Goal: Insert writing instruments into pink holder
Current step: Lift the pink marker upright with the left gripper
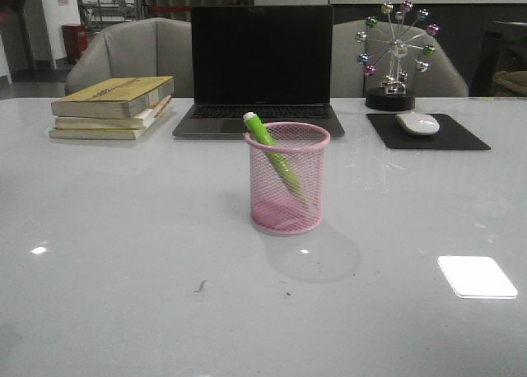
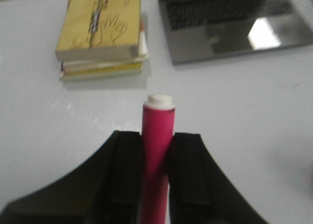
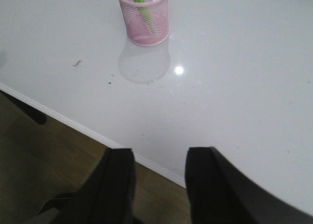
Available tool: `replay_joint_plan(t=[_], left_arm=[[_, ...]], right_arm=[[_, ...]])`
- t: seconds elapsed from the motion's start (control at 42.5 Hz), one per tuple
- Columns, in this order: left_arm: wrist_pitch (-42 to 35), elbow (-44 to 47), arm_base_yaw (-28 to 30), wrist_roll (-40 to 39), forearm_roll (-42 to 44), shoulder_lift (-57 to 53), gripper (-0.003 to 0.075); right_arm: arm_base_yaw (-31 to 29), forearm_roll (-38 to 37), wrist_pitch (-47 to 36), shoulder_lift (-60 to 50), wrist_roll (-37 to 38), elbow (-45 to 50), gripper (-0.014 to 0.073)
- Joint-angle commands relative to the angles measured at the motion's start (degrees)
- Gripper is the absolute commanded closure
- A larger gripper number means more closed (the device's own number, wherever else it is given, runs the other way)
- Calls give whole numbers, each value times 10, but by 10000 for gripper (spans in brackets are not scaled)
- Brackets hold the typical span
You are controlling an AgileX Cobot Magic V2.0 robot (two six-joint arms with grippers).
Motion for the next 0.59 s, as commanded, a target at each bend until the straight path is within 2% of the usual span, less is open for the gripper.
replay_joint_plan(t=[0.0,0.141,0.259,0.33,0.471,0.565], left_arm=[[-159,37,-40,1,-37,-51,629],[-296,87,-132,1,-40,-54,629],[-384,93,-207,1,-40,-25,629],[-470,93,-250,1,-40,9,629],[-618,89,-307,-6,-39,86,629],[-660,65,-333,-28,-39,141,629]], right_arm=[[-3,0,-38,2,-2,-16,219],[-3,0,-38,2,-2,-16,219],[-3,0,-38,2,-2,-16,219],[-3,0,-37,2,-2,-16,219],[-3,0,-37,2,-2,-16,219],[-3,0,-36,2,-2,-16,219]])
